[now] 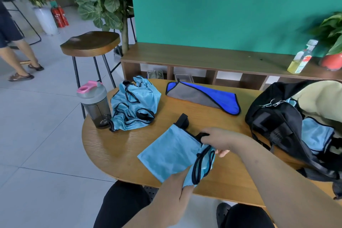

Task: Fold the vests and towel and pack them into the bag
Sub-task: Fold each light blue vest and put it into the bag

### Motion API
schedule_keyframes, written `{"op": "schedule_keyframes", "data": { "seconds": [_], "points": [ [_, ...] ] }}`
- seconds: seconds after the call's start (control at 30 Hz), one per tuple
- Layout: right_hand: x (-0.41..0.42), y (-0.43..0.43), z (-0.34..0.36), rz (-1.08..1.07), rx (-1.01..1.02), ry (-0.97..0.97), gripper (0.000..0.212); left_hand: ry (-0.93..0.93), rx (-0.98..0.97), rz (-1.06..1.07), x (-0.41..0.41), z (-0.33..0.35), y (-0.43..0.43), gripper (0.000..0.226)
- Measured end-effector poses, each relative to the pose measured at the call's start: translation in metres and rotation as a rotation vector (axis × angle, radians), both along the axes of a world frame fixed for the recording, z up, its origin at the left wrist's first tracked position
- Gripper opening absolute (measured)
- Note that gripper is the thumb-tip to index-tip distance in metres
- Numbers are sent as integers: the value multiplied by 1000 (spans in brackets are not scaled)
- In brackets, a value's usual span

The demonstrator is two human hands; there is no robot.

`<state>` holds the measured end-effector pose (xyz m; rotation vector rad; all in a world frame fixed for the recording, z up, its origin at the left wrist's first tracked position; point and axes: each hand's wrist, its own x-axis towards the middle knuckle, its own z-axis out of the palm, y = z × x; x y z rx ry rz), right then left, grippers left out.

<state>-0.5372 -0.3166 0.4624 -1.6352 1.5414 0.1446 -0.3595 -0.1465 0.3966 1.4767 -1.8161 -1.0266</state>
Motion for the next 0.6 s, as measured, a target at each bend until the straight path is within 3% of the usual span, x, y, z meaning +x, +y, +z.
{"op": "schedule_keyframes", "data": {
  "seconds": [0.07, 0.2, 0.3, 0.4, 0.47, 0.57, 0.6],
  "points": [
    [2, -6, 1, -66, 3, -19, 46, 141, 109, 101, 5, 4, 0, 43],
    [10, -18, 4, -170, 23, -102, 30, 404, 388, 381, 16, 3, -9, 15],
    [28, -28, 2, -286, 39, -165, 29, 625, 522, 573, 25, 5, -23, 24],
    [44, -35, -9, -367, 19, -211, 39, 998, 620, 710, 33, 9, -35, 30],
    [52, -37, -18, -327, -37, -158, 29, 1173, 721, 805, 35, 4, -45, 31],
    [54, -41, -31, -125, -123, -34, 9, 1291, 870, 900, 40, -4, -54, 43],
    [53, -42, -33, -64, -147, -7, 12, 1308, 890, 883, 41, -6, -53, 43]
  ]
}}
